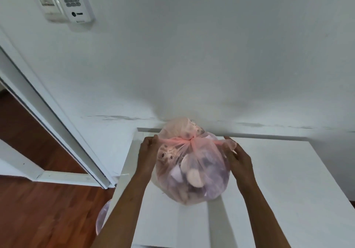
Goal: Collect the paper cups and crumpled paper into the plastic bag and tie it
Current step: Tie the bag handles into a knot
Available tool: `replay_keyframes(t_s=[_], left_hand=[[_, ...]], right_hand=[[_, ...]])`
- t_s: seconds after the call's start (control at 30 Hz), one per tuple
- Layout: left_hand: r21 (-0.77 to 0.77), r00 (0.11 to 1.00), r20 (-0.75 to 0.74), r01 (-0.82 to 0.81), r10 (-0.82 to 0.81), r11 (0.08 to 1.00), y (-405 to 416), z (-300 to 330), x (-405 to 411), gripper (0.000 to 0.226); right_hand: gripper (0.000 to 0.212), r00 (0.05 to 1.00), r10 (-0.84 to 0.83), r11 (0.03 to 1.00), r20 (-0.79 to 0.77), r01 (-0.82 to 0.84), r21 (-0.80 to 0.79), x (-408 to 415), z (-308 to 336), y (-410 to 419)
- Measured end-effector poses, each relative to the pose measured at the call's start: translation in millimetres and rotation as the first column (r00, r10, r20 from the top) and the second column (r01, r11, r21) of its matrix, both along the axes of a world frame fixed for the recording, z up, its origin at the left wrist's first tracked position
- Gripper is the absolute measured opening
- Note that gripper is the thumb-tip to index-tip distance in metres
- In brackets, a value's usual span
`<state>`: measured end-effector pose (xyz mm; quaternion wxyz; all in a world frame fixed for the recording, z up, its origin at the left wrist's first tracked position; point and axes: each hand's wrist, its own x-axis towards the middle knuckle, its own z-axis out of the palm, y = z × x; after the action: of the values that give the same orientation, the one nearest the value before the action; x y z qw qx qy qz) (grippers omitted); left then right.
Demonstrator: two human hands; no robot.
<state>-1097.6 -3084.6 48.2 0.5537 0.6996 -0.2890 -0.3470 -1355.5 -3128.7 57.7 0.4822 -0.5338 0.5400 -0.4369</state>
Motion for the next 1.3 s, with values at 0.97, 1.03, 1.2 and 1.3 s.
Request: replay_keyframes(t_s=[0.97,1.03,1.2,1.3], left_hand=[[-0.014,0.834,-0.007,-0.551,0.551,0.834,226.7,-11.9,261.0,0.072],[0.009,0.852,-0.036,-0.522,0.522,0.853,232.2,-22.8,302.1,0.075],[0.102,0.902,-0.030,-0.425,0.430,0.899,228.1,-58.8,384.2,0.072],[0.190,0.942,-0.049,-0.317,0.331,0.929,219.7,-90.4,401.0,0.068]], right_hand=[[0.033,0.751,0.642,0.764,-0.153,-0.644,0.046,372.2,-11.4,95.5],[0.028,0.761,0.620,0.782,-0.189,-0.620,0.065,409.9,-19.1,104.6],[0.037,0.813,0.530,0.848,-0.241,-0.513,0.134,480.8,-59.0,122.0],[0.038,0.880,0.423,0.892,-0.214,-0.364,0.267,492.0,-100.9,132.6]])
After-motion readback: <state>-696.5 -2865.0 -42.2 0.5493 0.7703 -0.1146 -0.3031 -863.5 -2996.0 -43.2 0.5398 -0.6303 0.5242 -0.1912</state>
